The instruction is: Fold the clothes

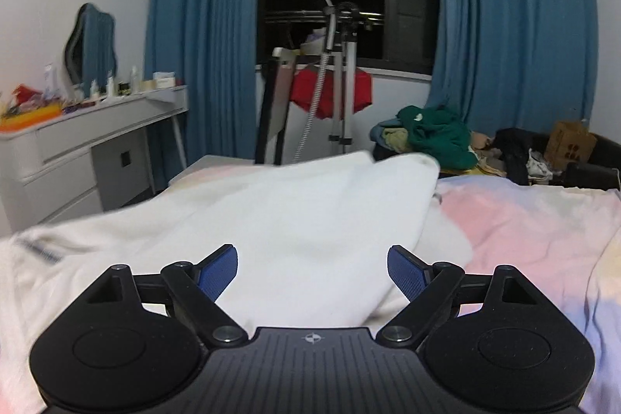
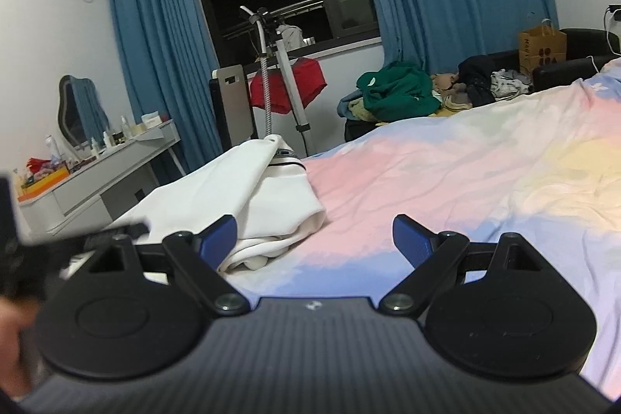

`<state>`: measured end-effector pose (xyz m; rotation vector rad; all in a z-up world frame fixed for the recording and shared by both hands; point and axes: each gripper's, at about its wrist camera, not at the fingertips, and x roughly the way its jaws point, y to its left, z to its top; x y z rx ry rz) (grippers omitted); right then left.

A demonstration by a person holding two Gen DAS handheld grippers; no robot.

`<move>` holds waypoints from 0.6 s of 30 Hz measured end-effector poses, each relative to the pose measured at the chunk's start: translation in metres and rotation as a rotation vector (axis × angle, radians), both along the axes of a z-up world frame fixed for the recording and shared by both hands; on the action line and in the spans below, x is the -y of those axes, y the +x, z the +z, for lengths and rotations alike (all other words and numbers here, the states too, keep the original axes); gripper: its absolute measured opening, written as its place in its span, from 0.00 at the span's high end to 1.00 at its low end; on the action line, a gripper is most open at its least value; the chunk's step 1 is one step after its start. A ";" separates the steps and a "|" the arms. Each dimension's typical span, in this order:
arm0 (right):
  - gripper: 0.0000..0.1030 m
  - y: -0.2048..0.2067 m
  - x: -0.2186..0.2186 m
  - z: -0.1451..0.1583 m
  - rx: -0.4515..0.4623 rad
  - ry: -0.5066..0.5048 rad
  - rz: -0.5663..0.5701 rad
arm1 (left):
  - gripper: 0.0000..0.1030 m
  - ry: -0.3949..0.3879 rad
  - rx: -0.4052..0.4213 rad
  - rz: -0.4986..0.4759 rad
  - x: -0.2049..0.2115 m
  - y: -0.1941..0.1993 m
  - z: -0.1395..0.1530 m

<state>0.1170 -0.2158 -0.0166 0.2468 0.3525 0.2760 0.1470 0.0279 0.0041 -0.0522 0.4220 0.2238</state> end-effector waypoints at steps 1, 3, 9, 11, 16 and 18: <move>0.14 -0.002 0.001 0.001 0.001 0.000 -0.004 | 0.16 0.001 -0.005 -0.006 0.003 0.013 0.004; 0.14 -0.003 0.002 0.002 0.006 -0.008 -0.009 | 0.17 0.046 0.014 -0.042 0.017 0.040 0.008; 0.14 0.007 0.015 0.002 -0.003 0.011 -0.040 | 0.18 0.184 0.035 -0.128 0.058 0.120 0.004; 0.14 0.015 0.021 -0.003 -0.016 0.019 -0.057 | 0.19 0.213 0.031 -0.133 0.068 0.150 -0.004; 0.14 0.047 0.034 -0.026 -0.105 0.082 -0.075 | 0.32 0.251 0.009 -0.169 0.085 0.220 -0.021; 0.14 0.061 0.037 -0.038 -0.140 0.089 -0.084 | 0.42 0.261 -0.031 -0.188 0.091 0.246 -0.027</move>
